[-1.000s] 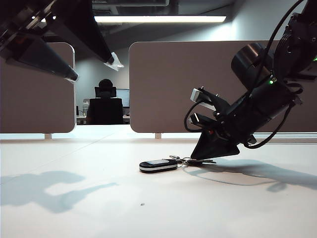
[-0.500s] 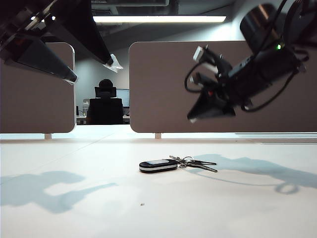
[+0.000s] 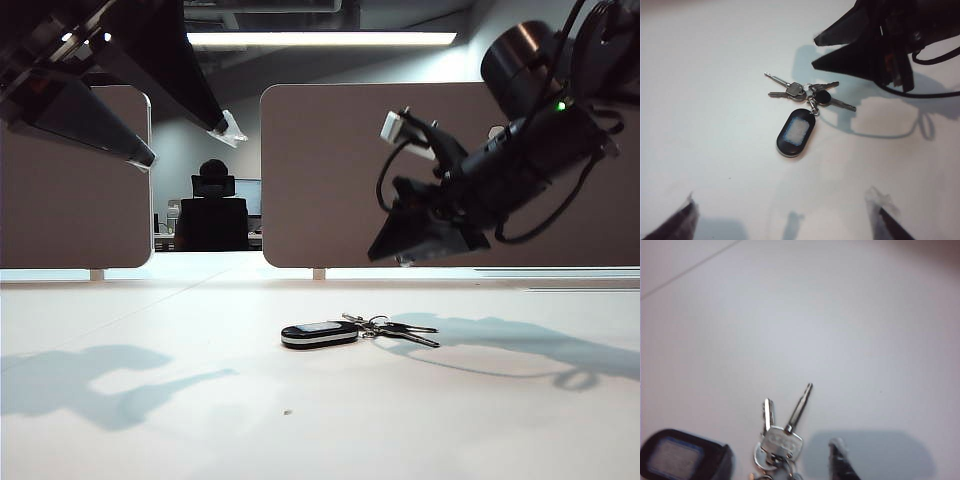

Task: Hang the bunch of keys on the hook.

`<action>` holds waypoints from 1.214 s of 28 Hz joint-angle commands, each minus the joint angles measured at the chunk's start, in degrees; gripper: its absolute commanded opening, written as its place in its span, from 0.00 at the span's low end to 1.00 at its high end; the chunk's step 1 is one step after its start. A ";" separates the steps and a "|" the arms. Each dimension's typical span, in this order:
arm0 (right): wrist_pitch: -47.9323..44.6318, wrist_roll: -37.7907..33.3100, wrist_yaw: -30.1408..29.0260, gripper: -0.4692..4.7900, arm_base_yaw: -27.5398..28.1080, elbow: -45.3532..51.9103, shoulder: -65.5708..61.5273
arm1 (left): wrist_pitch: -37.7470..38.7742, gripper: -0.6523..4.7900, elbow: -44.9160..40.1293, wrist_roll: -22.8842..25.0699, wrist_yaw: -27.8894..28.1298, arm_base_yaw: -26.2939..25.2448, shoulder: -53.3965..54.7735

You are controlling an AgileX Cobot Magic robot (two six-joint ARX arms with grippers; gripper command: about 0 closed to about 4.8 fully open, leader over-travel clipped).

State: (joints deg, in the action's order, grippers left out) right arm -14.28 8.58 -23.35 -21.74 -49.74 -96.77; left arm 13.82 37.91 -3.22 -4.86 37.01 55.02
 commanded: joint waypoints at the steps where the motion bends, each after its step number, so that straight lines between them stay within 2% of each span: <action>1: 0.48 3.37 0.52 0.52 -0.15 -0.17 -1.62 | -0.55 1.00 0.20 0.24 0.17 0.02 -0.13; 22: -2.05 6.51 0.72 0.50 -0.15 -0.15 -8.50 | -0.55 1.00 0.20 0.26 1.25 0.02 -0.13; 24: -3.10 6.49 0.68 0.44 -0.15 -0.17 -8.50 | -0.55 1.00 0.20 0.24 1.22 0.02 -0.13; 27: -3.87 6.47 0.68 0.17 -0.15 -0.17 -8.50 | -0.52 1.00 0.20 0.24 1.22 0.02 -0.13; 28: -3.89 6.49 0.70 0.11 -0.15 -0.17 -8.50 | -0.52 1.00 0.20 0.24 1.22 0.02 -0.13; 29: -3.87 6.47 0.72 0.08 -0.15 -0.17 -8.55 | -0.52 1.00 0.20 0.24 1.22 0.02 -0.13; 34: -3.78 6.36 0.68 0.08 -0.15 -0.17 -8.63 | -0.39 1.00 0.20 0.24 1.22 0.02 -0.13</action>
State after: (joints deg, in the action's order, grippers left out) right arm -18.09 14.94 -22.65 -21.76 -49.84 -105.51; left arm 13.82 37.91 -3.22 -3.79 37.01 55.00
